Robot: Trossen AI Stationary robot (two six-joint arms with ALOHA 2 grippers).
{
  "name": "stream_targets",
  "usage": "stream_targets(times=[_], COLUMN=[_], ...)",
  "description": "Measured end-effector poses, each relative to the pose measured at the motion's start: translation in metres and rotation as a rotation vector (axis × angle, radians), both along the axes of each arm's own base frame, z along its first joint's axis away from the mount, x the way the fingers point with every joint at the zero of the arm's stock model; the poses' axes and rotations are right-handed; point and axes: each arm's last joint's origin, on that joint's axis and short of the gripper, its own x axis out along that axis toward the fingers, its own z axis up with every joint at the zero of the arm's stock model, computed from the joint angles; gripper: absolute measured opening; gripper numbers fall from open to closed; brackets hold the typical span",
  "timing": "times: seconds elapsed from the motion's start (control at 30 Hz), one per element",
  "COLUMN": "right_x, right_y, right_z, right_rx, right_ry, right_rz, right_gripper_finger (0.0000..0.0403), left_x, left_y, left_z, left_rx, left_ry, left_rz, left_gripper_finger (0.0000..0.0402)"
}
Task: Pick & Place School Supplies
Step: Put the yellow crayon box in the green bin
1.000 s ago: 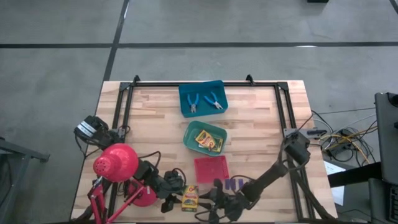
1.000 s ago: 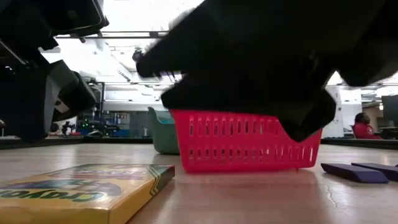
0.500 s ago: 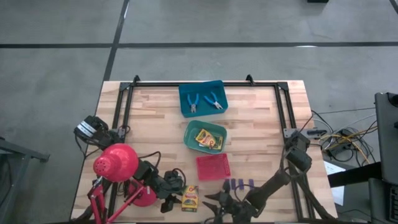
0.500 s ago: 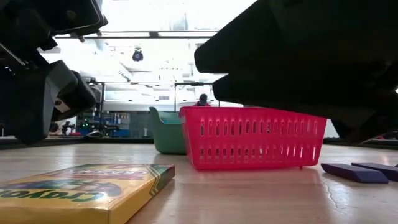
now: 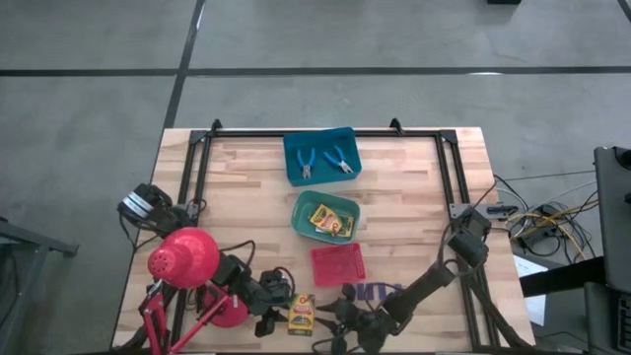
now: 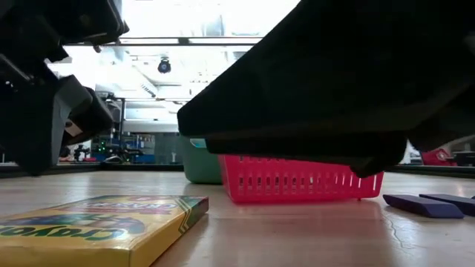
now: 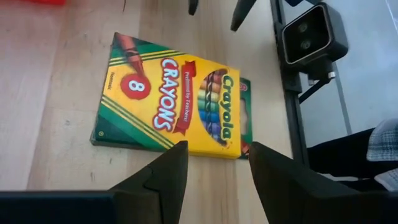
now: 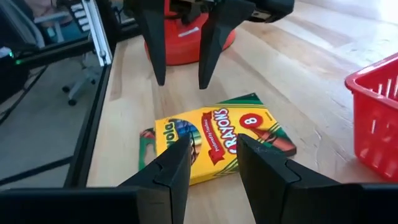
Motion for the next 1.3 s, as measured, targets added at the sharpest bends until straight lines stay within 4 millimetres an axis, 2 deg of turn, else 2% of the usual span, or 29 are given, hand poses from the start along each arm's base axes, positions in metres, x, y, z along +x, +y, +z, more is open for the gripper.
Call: stream_targets(times=[0.33,0.8,1.13,1.3], right_x=[0.000,0.000,-0.002,-0.002], right_y=[0.000,0.001,0.002,0.002], right_z=[0.000,0.000,-0.003,-0.003], right_rx=[-0.007,0.009,0.064,0.107], right_ry=[0.001,-0.002,0.039,0.036], right_rz=[0.007,0.005,0.062,0.046], right_gripper_finger=[0.0125,0.0125,0.0125,0.0125], left_x=[-0.004,0.009,0.026,0.027], left_y=[0.003,-0.005,-0.003,-0.002], left_z=[-0.024,-0.036,-0.026,-0.026], left_rx=[0.051,0.000,0.065,0.060], left_ry=[0.065,-0.037,-0.111,-0.097], left_rz=[0.002,-0.010,-0.054,-0.044], left_gripper_finger=[0.0177,0.0177,0.0177,0.0177])
